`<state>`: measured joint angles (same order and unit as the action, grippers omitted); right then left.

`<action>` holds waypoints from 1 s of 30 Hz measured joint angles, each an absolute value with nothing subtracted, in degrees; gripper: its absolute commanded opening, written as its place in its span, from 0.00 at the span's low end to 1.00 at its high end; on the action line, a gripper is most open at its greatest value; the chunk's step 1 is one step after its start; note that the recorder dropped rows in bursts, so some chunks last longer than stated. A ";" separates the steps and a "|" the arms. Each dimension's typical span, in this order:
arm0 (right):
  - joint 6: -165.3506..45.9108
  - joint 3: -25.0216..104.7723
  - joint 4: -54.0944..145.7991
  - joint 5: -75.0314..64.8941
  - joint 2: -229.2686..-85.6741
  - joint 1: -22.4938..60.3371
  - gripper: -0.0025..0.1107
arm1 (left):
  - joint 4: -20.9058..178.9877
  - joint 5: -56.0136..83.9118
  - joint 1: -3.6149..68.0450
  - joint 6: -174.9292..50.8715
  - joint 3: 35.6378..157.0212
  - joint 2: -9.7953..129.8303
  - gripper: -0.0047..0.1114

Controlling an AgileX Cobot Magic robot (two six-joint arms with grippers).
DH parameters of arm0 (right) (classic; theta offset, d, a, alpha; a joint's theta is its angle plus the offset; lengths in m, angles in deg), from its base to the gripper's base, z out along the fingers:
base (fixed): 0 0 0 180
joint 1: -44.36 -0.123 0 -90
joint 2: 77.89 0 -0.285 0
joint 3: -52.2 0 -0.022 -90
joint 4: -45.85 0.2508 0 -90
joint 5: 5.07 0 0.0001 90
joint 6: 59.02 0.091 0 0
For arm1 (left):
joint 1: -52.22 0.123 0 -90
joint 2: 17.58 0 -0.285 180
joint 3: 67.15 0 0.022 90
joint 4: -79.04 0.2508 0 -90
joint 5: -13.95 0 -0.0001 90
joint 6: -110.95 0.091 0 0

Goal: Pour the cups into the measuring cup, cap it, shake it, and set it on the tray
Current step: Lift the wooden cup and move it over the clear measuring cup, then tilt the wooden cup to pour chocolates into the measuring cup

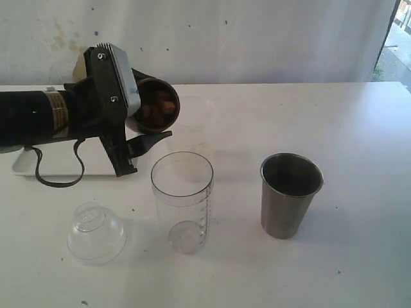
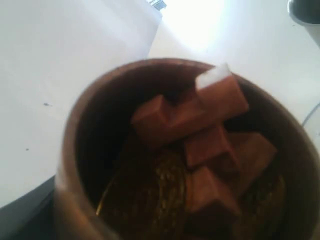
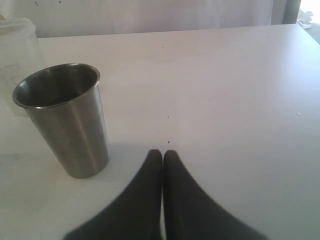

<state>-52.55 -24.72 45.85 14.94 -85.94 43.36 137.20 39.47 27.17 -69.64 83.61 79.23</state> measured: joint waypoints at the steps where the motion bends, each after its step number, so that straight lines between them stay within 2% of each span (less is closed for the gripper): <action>1: -52.55 -24.72 45.85 14.94 -85.94 43.36 0.02 | 137.65 40.08 27.17 -69.42 83.61 79.23 0.04; 17: -52.55 -24.72 45.85 14.94 -85.94 43.36 0.02 | 138.87 48.59 27.14 -65.08 83.93 81.62 0.04; 30: -52.55 -24.72 46.17 14.94 -85.94 43.36 0.02 | 138.87 47.90 27.14 -52.86 83.93 83.57 0.04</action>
